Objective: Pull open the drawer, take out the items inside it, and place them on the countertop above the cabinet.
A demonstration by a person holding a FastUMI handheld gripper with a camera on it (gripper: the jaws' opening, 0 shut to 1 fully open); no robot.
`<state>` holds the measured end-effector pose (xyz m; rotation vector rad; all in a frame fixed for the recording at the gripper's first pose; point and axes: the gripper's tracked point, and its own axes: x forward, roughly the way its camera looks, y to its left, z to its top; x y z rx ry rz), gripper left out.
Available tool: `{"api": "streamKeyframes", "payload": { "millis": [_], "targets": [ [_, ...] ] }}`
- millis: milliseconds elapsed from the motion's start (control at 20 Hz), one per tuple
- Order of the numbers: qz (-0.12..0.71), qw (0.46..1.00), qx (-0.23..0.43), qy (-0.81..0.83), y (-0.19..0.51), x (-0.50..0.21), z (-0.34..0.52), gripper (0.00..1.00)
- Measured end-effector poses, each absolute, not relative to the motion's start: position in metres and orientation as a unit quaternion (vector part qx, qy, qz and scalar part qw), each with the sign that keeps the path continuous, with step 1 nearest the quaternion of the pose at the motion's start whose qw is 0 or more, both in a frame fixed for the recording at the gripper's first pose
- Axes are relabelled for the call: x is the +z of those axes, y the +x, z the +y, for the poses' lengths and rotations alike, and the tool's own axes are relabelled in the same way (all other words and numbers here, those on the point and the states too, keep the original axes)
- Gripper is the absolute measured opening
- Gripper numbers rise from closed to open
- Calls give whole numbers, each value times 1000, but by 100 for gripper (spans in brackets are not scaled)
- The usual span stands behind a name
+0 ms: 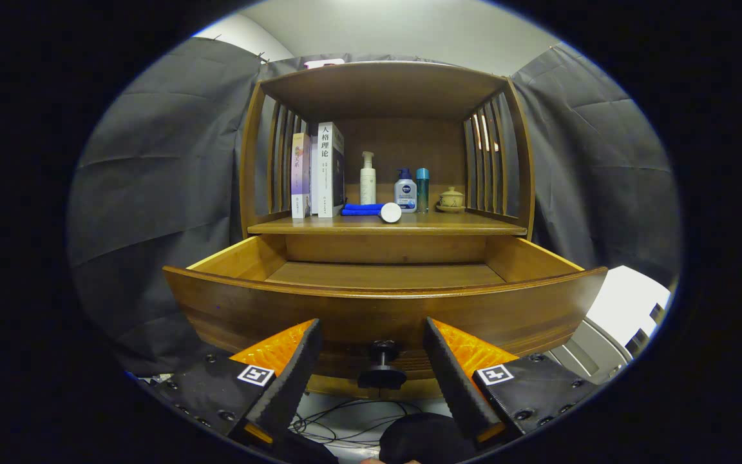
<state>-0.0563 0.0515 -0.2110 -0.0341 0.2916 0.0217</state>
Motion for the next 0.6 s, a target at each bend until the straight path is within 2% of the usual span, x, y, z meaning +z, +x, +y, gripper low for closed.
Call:
{"api": "streamKeyframes", "payload": {
  "millis": [250, 600],
  "targets": [
    [138, 990, -12, -13, -51, -211, 45, 95],
    [125, 992, -9, -17, -37, -209, 49, 97]
  ]
}}
